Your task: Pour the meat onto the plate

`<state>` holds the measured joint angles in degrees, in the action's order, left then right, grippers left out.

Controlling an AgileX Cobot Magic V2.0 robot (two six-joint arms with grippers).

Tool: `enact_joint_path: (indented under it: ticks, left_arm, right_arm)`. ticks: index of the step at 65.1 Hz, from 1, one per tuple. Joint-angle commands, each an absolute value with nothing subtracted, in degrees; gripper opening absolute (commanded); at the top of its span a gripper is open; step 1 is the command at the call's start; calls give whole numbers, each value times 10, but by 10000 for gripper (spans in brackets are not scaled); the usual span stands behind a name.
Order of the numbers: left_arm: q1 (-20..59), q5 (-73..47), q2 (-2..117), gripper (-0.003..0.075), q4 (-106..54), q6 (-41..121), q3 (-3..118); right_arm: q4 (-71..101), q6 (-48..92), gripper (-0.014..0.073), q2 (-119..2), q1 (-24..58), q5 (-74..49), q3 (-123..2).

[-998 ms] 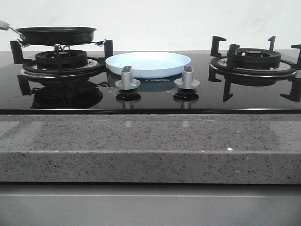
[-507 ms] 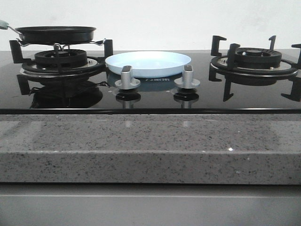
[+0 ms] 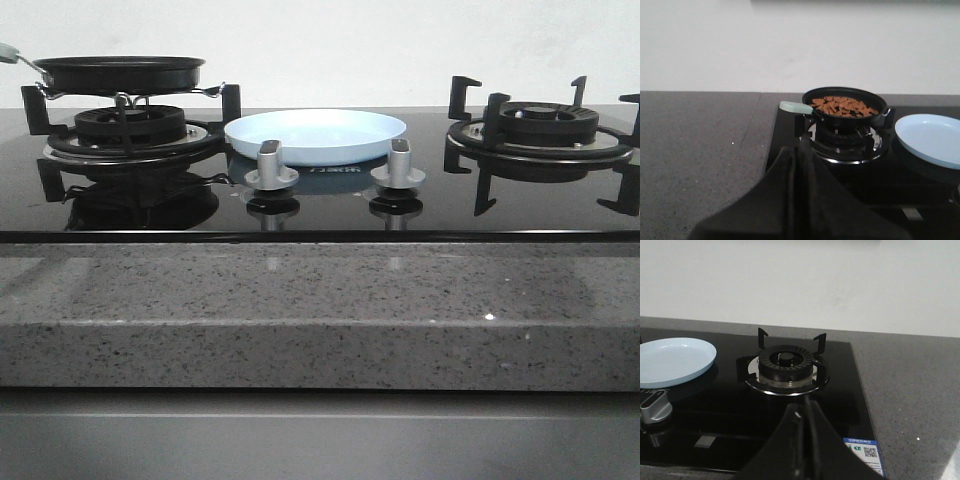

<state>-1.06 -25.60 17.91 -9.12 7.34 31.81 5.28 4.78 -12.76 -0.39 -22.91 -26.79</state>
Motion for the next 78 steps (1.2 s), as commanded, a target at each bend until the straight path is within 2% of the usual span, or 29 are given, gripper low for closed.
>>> enact_joint_path:
  ticks: [1,19,38,43,52,56,60,78]
  left_arm:
    - [-11,-257,231,-20,-96,72,372]
    - [-11,-286,318,-20,-105,74,408]
    - [-11,-286,343,-16,-110,74,408]
    - [-11,-286,348,43,-109,74,408]
    - [-11,-285,357,341,-97,75,408]
    - [-11,-285,357,428,-97,75,408]
    - [-9,-283,357,454,-98,75,408]
    - [50,-272,357,446,-95,75,408]
  right_arm:
    - [45,51,-69,-186,-7,-229,-322]
    - [45,51,-69,-302,-7,-274,-362]
    - [53,51,-54,-345,-7,-282,-362]
    - [54,51,39,-345,-6,-282,-362]
    - [58,51,409,-345,-4,-283,-362]
    - [71,51,511,-345,-4,-286,-362]
    - [89,51,545,-345,-2,-292,-365]
    - [95,57,516,-413,76,-375,-447]
